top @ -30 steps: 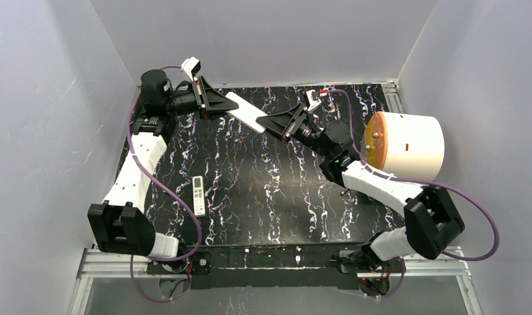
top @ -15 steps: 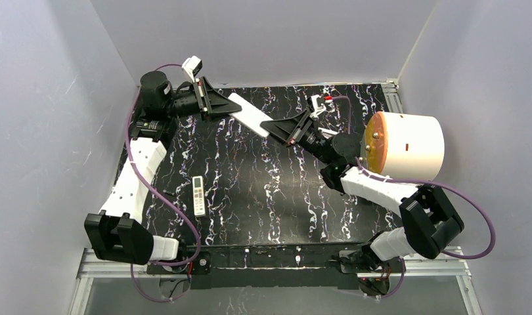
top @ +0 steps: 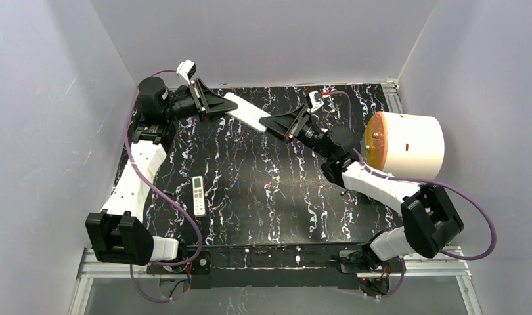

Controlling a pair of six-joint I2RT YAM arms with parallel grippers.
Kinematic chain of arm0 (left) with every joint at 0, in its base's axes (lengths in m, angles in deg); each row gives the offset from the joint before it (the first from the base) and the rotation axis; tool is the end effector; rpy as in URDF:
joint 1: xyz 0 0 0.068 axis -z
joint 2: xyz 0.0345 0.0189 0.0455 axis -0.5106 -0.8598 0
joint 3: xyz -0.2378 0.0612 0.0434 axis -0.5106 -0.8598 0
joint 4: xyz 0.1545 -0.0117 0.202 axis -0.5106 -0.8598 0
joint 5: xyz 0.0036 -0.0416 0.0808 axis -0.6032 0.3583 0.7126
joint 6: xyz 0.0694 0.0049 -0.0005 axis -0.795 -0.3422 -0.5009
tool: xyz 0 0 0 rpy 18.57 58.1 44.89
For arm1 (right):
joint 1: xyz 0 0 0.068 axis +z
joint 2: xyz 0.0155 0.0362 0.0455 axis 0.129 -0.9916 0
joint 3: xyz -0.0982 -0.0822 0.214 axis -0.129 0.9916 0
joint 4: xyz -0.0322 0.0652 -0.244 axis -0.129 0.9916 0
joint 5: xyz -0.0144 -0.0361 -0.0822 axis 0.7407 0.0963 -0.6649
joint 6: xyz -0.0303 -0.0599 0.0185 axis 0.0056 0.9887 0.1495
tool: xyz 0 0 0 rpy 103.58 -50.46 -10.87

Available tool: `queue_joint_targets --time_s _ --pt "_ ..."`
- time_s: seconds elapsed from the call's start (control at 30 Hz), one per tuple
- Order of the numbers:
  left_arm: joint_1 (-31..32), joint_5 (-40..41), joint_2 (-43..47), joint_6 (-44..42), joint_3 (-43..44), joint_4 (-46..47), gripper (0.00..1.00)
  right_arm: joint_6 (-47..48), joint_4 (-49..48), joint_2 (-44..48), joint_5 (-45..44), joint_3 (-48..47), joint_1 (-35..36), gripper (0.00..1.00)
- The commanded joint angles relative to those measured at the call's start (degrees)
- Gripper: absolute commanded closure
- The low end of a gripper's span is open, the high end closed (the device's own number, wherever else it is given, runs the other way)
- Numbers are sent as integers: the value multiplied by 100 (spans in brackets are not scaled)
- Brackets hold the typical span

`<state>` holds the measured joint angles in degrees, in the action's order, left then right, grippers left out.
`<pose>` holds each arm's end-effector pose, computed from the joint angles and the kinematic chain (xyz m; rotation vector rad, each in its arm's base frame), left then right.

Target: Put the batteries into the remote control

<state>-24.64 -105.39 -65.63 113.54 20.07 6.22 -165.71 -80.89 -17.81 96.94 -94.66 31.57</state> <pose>0.2979 -0.0814 0.3977 0.0628 1.8308 -1.7371 0.2450 0.2213 0.3280 0.1337 1.3878 1.9677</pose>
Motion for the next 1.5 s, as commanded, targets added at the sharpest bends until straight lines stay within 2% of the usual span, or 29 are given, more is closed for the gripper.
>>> queue_joint_targets --time_s 0.0,0.07,0.1,0.47,0.53,0.63,0.73,0.77,0.9,1.0,1.13,1.33,1.47 --pt "-149 188 270 281 -53 353 100 68 812 -154 -5 -344 -100 48" --pt "-147 121 240 247 -56 355 100 49 1115 -183 18 -439 -94 36" --pt "-149 84 222 221 -43 355 100 74 1213 -166 18 -451 -100 34" --pt "-149 0 67 83 -46 355 100 277 1412 75 7 -443 -99 38" --pt "-149 -13 79 76 -78 355 100 304 1285 50 75 -510 -98 33" --pt "-144 -44 100 62 -150 355 100 303 1095 -1 160 -663 -92 19" --pt "-149 -51 129 45 -238 355 100 316 1305 -64 158 -872 -97 16" --pt "-145 -51 136 34 -250 355 100 326 1400 -95 179 -939 -101 17" --pt "-148 33 154 -7 -251 355 100 328 1925 -141 233 -1002 -99 39" --pt "-149 214 176 -63 -240 355 100 459 2243 -2 106 -818 -94 48" --pt "-149 316 114 23 -239 355 100 522 2041 228 -86 -358 -94 56" --pt "-149 320 51 203 -297 360 100 228 624 308 -199 182 -106 68" --pt "-149 313 60 171 -342 412 100 208 680 214 -117 -3 -104 66"
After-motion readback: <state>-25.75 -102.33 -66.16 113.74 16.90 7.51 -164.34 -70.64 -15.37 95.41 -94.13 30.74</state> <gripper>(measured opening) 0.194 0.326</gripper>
